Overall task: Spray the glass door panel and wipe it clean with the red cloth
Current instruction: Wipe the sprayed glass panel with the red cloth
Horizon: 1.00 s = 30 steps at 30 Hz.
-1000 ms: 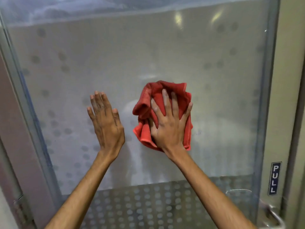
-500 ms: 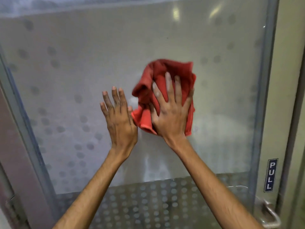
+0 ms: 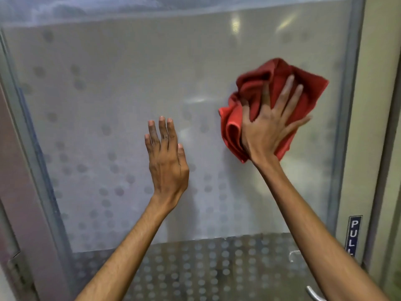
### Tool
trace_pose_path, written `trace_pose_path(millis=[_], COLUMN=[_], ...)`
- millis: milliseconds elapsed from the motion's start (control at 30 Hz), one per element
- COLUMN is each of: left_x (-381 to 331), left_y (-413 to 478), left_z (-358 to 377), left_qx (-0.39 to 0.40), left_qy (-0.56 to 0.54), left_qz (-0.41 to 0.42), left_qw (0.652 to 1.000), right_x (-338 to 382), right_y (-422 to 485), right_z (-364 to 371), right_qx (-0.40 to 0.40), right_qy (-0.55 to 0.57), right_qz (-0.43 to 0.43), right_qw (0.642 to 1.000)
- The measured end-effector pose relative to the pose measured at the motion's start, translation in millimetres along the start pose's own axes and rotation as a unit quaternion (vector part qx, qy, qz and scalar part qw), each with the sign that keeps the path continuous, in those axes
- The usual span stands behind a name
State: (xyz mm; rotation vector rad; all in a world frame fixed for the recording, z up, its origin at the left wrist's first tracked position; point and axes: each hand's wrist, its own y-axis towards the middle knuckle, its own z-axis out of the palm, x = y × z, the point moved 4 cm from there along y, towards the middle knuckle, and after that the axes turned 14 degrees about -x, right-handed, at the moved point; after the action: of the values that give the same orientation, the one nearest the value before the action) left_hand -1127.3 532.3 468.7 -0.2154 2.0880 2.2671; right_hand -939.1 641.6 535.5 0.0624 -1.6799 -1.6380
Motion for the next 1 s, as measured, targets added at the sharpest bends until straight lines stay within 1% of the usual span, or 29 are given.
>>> trace_pose_path(millis=[67,133,200,300,500,633,733,867,1000], left_x=[-1.3,-2.6,-4.8,-8.9,-38.5,-56.4,-56.3,-52.8,-41.1], left_y=[-0.4,-1.9,-4.3,-13.5,-40.6,-51.3,-51.3,-46.3,-23.5], left_z=[0.7,2.1,4.7,9.2,22.0,29.1,29.0,26.9,23.0], left_qx=[-0.007,-0.018,-0.024,-0.019,0.003,0.023,0.033,0.039,0.034], left_qy=[-0.002,-0.005,-0.009,-0.011,-0.006,-0.009,0.001,0.015,0.037], left_qz=[-0.002,-0.012,-0.021,-0.022,-0.006,-0.001,0.007,0.019,0.004], left_qw=[1.000,1.000,0.999,1.000,1.000,1.000,0.999,0.999,0.999], right_x=[22.8,36.7,34.4,8.6,-75.6,-124.0,-144.9,-174.3,-173.3], right_y=[8.1,-2.1,-24.5,-65.6,-129.3,-125.5,-104.3,-56.5,-2.0], right_z=[3.7,3.7,2.8,-1.8,-17.3,-24.8,-25.9,-25.2,-20.1], right_qx=[-0.009,-0.014,-0.009,0.003,0.062,0.077,0.066,0.038,0.020], right_qy=[0.006,0.019,0.041,0.064,0.053,0.035,0.027,-0.005,-0.024], right_qz=[-0.022,-0.078,-0.142,-0.215,-0.276,-0.267,-0.249,-0.198,-0.132], right_qw=[1.000,0.997,0.989,0.975,0.958,0.960,0.966,0.980,0.991])
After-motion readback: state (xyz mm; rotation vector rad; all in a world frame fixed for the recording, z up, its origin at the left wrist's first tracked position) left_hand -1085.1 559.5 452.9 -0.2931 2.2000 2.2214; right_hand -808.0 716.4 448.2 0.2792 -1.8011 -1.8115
